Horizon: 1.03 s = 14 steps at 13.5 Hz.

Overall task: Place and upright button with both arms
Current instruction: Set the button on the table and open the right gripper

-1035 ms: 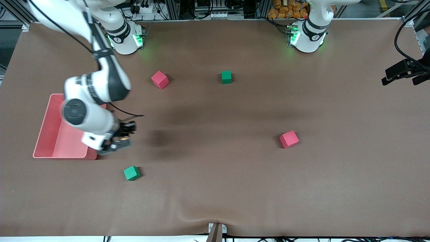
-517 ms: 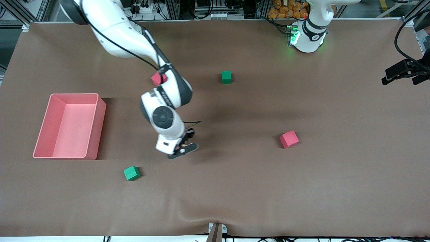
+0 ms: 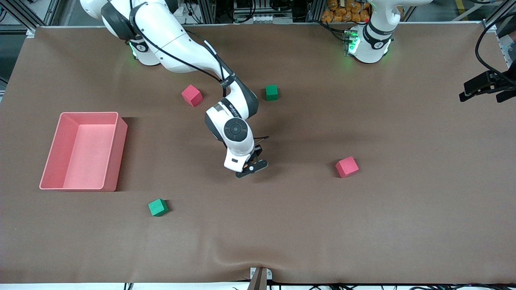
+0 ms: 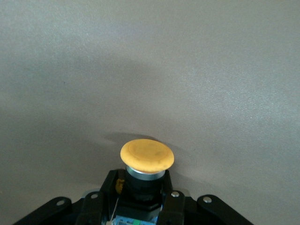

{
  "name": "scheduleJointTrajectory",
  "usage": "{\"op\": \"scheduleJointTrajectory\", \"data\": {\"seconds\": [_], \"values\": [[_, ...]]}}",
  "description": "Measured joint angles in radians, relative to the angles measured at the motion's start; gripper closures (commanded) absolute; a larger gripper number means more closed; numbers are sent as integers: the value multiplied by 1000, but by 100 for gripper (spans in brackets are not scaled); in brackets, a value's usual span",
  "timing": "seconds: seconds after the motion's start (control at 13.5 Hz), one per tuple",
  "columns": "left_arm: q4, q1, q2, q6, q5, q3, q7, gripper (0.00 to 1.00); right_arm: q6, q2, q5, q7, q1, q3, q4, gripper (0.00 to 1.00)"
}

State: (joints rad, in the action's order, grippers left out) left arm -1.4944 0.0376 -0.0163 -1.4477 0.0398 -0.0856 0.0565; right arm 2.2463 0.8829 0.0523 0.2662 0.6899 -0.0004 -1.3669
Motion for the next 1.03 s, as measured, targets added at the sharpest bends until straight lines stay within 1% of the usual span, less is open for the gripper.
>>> {"op": "scheduleJointTrajectory", "data": {"seconds": [0.15,0.22,0.3,0.37,0.52,0.74,0.89,1.03], "values": [[0,1,0,0,0,0,0,0,0,2,11,54,5,1,1,79],[0,2,0,0,0,1,1,0,0,4,12,100,15,1,3,64],[0,3,0,0,0,2,1,0,1,6,13,145,31,1,8,11],[0,5,0,0,0,3,1,0,1,8,13,177,47,1,11,0],[0,12,0,0,1,3,1,0,2,9,15,207,72,1,18,0],[0,15,-5,1,5,4,1,0,2,-9,15,214,79,-8,52,0],[0,18,-13,1,22,6,1,0,-58,-61,15,214,77,-42,68,0],[0,36,-23,1,45,9,1,0,-111,-120,15,214,75,-102,69,0]]}}
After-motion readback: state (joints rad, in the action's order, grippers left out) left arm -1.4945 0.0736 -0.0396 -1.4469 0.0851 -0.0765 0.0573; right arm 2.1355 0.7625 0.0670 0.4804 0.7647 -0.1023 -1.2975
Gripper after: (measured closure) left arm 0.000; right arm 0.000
